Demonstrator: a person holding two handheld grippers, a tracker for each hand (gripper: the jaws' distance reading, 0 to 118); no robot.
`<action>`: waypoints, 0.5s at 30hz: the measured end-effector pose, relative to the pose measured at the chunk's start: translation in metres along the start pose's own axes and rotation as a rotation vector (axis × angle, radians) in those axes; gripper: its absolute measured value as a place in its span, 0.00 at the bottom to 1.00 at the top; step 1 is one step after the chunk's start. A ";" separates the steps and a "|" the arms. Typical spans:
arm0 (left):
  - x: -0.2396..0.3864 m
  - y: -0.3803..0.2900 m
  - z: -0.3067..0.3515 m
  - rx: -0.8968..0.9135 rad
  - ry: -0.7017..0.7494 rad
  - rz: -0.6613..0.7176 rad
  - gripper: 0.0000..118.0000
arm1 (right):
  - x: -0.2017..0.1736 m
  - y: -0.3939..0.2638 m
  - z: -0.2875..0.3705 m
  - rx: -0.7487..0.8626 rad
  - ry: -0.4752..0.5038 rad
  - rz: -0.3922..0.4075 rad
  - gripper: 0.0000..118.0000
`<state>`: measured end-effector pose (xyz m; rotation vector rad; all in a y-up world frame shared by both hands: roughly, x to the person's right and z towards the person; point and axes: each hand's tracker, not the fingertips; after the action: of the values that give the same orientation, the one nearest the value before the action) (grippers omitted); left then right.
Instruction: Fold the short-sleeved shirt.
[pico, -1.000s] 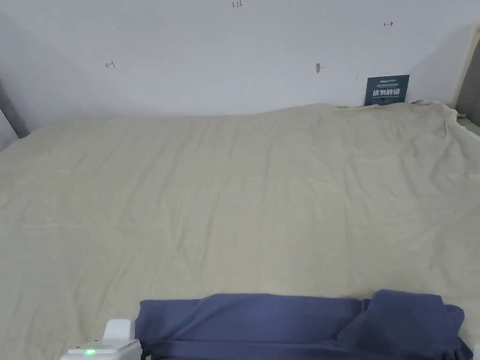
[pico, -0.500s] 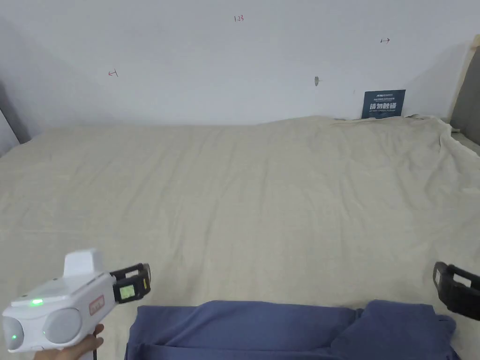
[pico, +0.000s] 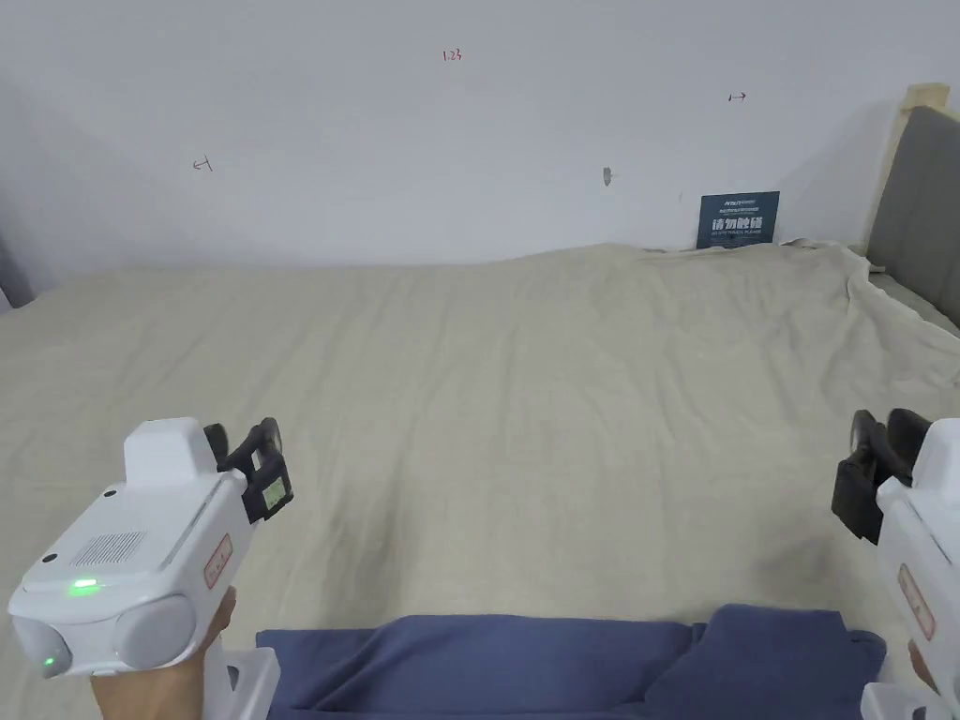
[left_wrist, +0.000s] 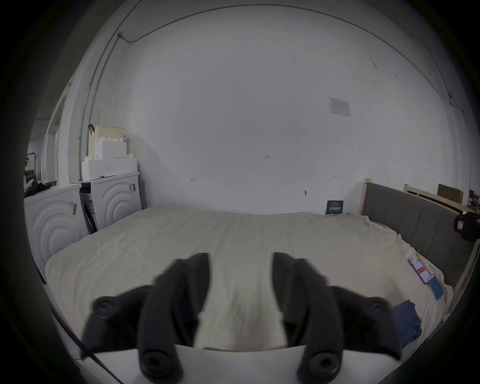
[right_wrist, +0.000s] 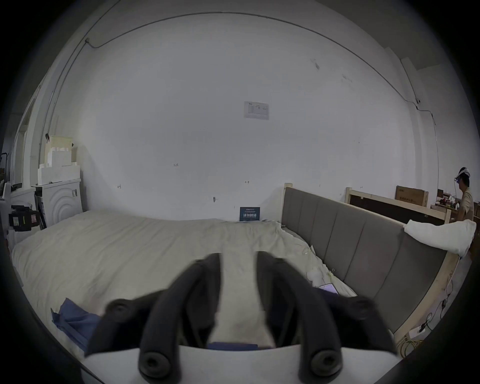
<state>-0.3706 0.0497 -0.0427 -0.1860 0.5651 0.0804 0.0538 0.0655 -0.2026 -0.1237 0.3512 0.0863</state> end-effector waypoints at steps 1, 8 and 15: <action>0.000 -0.001 0.000 0.000 -0.009 0.005 0.18 | 0.000 0.000 -0.001 0.003 0.003 -0.007 0.05; -0.005 -0.006 0.001 -0.078 -0.063 0.003 0.00 | 0.000 -0.002 -0.006 0.011 0.022 -0.003 0.00; -0.018 -0.008 -0.006 -0.143 -0.085 0.022 0.00 | 0.004 -0.003 -0.009 0.002 0.031 -0.007 0.00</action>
<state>-0.3879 0.0400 -0.0373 -0.3143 0.4770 0.1501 0.0544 0.0612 -0.2121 -0.1240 0.3819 0.0772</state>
